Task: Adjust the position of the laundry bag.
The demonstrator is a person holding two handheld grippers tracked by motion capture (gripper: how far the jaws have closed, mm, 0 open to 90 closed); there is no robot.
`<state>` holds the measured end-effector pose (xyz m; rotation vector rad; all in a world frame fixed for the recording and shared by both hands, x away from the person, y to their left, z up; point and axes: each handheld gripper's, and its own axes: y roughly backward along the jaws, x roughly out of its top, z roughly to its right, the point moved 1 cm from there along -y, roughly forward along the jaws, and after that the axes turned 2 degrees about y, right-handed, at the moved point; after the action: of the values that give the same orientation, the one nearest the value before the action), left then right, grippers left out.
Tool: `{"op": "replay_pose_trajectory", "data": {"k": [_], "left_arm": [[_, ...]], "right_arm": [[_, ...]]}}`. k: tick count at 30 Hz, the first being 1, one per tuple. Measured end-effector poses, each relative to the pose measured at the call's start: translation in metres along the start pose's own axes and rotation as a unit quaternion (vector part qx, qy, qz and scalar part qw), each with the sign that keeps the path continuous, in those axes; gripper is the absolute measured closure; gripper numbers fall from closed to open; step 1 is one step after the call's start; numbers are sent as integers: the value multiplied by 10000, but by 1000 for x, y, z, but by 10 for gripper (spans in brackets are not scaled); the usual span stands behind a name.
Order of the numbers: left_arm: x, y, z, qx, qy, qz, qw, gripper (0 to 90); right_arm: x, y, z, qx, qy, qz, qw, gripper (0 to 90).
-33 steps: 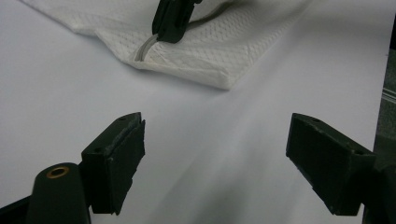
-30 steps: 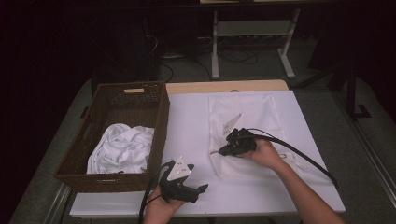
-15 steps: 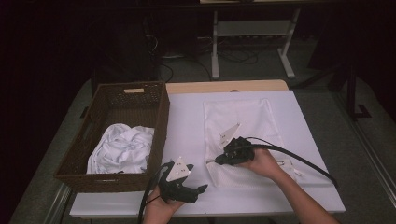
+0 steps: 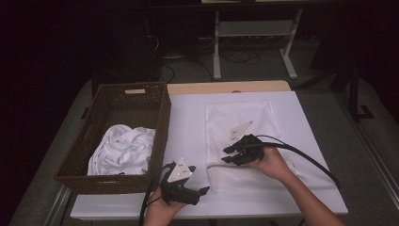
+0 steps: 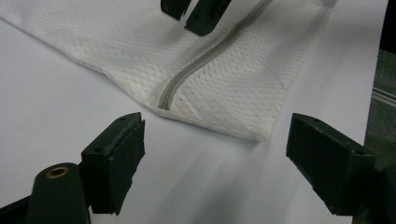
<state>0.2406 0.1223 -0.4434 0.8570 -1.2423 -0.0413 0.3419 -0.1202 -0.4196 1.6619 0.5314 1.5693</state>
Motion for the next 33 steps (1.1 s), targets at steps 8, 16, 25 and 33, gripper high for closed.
{"op": "replay_pose_trajectory", "data": {"k": [8, 16, 25, 33], "left_arm": [[2, -3, -1, -145, 61, 26, 9999, 186], [12, -10, -4, -198, 154, 116, 9996, 183], [23, -16, -5, -83, 162, 174, 9997, 172], [30, -20, -3, -55, 208, 256, 9994, 217]], "right_arm": [[-21, 30, 4, -399, -115, 49, 9991, 497], [-70, 70, 12, -826, -553, 195, 9949, 405], [-135, 114, 6, -1326, -1119, 480, 9837, 362], [-168, 139, -28, -1671, -1297, 514, 9760, 336]]}}
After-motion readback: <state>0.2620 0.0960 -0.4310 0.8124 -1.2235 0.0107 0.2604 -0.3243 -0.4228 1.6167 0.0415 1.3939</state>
